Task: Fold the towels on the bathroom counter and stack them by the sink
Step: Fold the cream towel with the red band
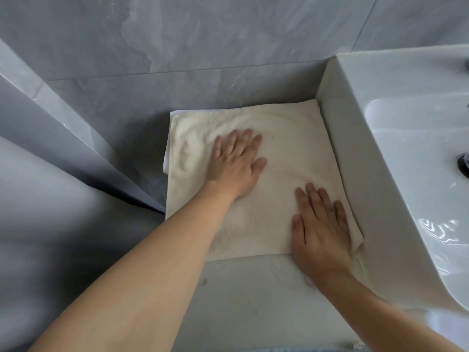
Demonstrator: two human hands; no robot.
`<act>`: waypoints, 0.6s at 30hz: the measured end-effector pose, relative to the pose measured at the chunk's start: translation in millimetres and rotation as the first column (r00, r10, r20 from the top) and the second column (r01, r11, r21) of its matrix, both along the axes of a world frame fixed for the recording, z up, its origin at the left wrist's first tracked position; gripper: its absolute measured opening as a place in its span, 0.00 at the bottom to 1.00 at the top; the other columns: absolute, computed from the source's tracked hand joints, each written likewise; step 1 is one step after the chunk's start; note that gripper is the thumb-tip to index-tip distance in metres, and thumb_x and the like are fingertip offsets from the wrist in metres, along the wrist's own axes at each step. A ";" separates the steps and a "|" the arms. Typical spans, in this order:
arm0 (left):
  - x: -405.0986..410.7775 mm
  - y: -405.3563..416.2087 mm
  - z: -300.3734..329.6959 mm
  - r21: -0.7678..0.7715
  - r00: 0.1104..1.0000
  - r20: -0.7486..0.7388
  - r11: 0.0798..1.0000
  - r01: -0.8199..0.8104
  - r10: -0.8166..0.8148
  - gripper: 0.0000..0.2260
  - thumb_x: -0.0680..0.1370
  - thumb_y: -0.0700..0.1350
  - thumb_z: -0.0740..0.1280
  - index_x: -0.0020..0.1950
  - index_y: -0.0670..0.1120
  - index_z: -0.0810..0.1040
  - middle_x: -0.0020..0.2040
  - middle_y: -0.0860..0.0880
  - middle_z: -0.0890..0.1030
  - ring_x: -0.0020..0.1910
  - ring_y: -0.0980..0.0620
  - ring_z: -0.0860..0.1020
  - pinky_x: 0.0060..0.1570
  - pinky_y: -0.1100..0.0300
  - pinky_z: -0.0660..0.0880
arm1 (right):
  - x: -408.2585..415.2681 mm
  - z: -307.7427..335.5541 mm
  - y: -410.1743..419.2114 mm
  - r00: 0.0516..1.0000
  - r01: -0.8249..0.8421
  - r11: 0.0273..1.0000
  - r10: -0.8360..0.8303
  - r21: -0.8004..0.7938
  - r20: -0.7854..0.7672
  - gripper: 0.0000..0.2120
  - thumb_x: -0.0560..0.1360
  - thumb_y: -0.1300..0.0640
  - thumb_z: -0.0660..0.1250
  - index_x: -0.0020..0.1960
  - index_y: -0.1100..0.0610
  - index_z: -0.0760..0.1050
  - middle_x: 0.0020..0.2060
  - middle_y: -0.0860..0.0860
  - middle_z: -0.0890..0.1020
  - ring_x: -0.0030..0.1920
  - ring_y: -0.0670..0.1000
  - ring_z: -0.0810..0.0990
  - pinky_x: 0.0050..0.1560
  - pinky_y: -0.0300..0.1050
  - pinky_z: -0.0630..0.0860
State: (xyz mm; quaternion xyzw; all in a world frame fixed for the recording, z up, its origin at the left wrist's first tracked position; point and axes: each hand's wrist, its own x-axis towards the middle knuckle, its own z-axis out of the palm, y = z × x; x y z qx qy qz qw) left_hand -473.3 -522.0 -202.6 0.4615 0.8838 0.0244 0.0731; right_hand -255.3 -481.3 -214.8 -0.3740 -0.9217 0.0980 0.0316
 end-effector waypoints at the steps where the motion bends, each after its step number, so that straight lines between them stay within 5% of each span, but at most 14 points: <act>1: -4.2 3.7 -0.3 0.035 0.995 0.005 0.994 -0.101 0.101 0.27 0.83 0.59 0.46 0.81 0.51 0.50 0.82 0.51 0.48 0.80 0.48 0.45 0.76 0.44 0.40 | 0.0 0.5 0.0 1.000 -0.002 1.000 0.002 -0.001 0.008 0.30 0.78 0.47 0.41 0.78 0.51 0.57 0.78 0.49 0.58 0.78 0.51 0.54 0.77 0.51 0.43; 3: -2.2 22.1 3.1 0.115 0.983 0.007 0.977 -0.180 0.181 0.27 0.83 0.58 0.48 0.81 0.48 0.53 0.82 0.48 0.51 0.80 0.45 0.47 0.76 0.42 0.40 | 0.8 1.0 -0.2 1.000 -0.005 1.000 0.005 -0.009 0.029 0.30 0.78 0.47 0.41 0.79 0.50 0.55 0.78 0.48 0.55 0.78 0.50 0.51 0.77 0.50 0.41; 6: 13.6 60.4 9.3 0.175 0.997 -0.016 0.982 0.074 -0.073 0.27 0.83 0.57 0.49 0.81 0.52 0.53 0.82 0.50 0.51 0.80 0.46 0.46 0.76 0.44 0.39 | 0.4 1.4 -0.1 0.999 -0.006 1.000 0.006 -0.012 0.031 0.30 0.78 0.47 0.41 0.79 0.50 0.54 0.78 0.48 0.55 0.78 0.49 0.50 0.77 0.49 0.41; 9: 18.1 83.4 6.5 0.069 0.968 0.072 0.969 0.237 -0.241 0.26 0.83 0.58 0.48 0.81 0.55 0.48 0.82 0.53 0.47 0.80 0.50 0.43 0.77 0.46 0.38 | 0.4 0.6 0.3 1.000 -0.001 1.000 0.002 -0.019 0.021 0.29 0.78 0.48 0.42 0.79 0.50 0.55 0.78 0.48 0.56 0.78 0.49 0.51 0.77 0.50 0.42; 15: 4.4 101.1 12.4 0.098 0.998 0.069 0.995 -0.015 0.009 0.27 0.83 0.57 0.49 0.81 0.52 0.50 0.82 0.50 0.48 0.80 0.46 0.44 0.76 0.43 0.38 | 0.2 0.5 0.6 1.000 -0.004 0.999 0.005 -0.036 0.026 0.29 0.78 0.48 0.41 0.79 0.50 0.53 0.79 0.47 0.53 0.78 0.48 0.48 0.77 0.51 0.42; 18: 12.0 111.5 14.7 0.095 0.991 0.090 0.991 0.089 -0.098 0.27 0.82 0.59 0.48 0.81 0.56 0.50 0.82 0.51 0.47 0.80 0.47 0.42 0.76 0.42 0.37 | -0.4 2.2 0.3 1.000 0.003 0.999 -0.002 -0.038 0.024 0.29 0.78 0.49 0.43 0.79 0.50 0.56 0.78 0.48 0.55 0.78 0.49 0.51 0.77 0.52 0.44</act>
